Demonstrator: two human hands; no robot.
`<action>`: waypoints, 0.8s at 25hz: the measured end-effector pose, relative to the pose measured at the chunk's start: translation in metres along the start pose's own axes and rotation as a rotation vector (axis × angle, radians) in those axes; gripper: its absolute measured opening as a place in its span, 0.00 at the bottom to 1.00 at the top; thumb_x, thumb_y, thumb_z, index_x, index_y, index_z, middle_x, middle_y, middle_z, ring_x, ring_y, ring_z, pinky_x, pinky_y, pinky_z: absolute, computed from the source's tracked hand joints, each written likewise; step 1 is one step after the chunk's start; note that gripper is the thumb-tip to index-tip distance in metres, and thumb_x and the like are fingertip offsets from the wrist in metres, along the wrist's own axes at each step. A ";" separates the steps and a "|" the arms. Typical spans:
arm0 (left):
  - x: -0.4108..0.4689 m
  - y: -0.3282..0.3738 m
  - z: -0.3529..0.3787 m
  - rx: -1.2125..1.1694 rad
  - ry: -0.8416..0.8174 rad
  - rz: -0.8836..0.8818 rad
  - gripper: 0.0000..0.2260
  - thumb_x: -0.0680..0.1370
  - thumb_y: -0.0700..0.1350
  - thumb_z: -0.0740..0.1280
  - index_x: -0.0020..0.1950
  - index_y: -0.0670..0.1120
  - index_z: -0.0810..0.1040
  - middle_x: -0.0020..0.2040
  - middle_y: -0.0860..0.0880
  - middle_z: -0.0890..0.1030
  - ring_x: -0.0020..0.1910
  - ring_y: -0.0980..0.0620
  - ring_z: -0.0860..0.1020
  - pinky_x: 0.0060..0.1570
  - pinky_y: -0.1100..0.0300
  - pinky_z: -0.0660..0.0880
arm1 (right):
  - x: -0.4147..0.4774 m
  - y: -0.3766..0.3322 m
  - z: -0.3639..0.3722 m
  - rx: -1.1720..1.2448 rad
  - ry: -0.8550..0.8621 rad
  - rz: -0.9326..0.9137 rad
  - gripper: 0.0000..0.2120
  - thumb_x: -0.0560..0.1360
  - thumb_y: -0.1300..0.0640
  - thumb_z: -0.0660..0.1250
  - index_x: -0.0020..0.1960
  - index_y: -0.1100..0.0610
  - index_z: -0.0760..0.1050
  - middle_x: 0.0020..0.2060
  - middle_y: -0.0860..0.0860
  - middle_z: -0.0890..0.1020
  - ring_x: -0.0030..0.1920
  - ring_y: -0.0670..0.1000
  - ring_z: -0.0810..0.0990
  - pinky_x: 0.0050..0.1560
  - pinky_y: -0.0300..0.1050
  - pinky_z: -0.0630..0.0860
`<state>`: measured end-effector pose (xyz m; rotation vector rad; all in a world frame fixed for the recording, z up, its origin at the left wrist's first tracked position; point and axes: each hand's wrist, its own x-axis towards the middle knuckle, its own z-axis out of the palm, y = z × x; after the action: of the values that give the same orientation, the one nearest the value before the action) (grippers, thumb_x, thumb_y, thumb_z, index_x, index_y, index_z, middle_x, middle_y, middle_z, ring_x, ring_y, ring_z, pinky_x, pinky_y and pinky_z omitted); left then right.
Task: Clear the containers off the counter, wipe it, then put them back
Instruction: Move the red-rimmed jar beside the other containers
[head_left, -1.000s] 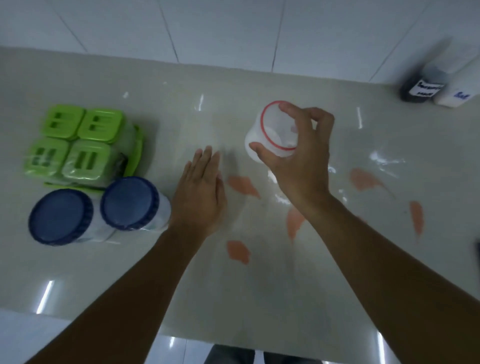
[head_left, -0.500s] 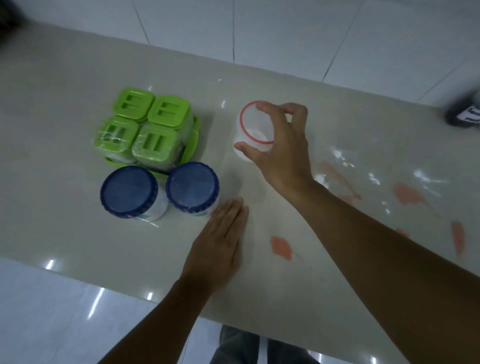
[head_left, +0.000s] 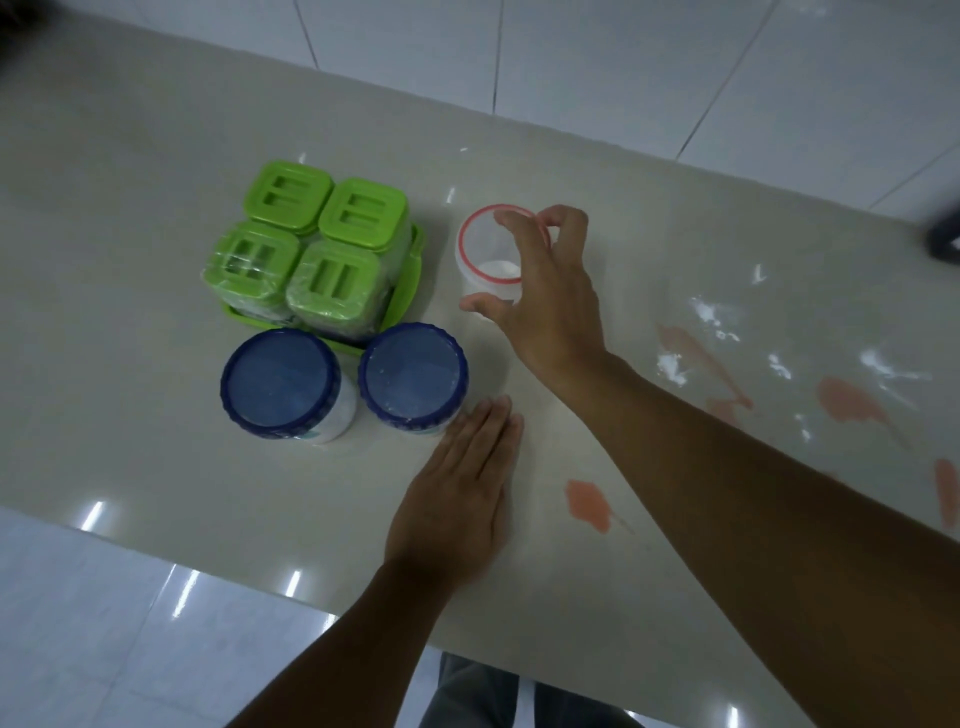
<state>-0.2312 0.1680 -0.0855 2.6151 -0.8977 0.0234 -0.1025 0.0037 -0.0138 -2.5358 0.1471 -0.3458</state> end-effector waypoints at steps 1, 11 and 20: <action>0.000 0.000 0.000 0.002 -0.003 0.002 0.24 0.84 0.46 0.54 0.80 0.42 0.63 0.81 0.44 0.63 0.81 0.47 0.59 0.79 0.50 0.59 | 0.000 0.003 0.000 -0.010 -0.017 -0.013 0.41 0.65 0.49 0.83 0.73 0.50 0.69 0.71 0.55 0.63 0.64 0.59 0.76 0.50 0.55 0.83; 0.001 0.000 0.000 0.024 -0.017 0.006 0.24 0.84 0.45 0.55 0.80 0.42 0.62 0.81 0.44 0.63 0.81 0.47 0.59 0.79 0.50 0.59 | 0.002 0.002 0.006 -0.081 -0.093 -0.132 0.45 0.69 0.67 0.78 0.80 0.56 0.60 0.81 0.49 0.58 0.69 0.60 0.72 0.61 0.57 0.79; 0.001 0.004 -0.004 0.017 -0.022 0.002 0.23 0.83 0.44 0.55 0.79 0.41 0.66 0.79 0.42 0.66 0.79 0.46 0.63 0.78 0.49 0.60 | -0.016 0.011 -0.022 0.005 -0.161 -0.136 0.52 0.72 0.69 0.76 0.83 0.50 0.48 0.83 0.48 0.46 0.81 0.54 0.58 0.67 0.48 0.77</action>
<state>-0.2320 0.1657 -0.0800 2.6348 -0.9110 0.0029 -0.1244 -0.0141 -0.0053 -2.5623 -0.0883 -0.1923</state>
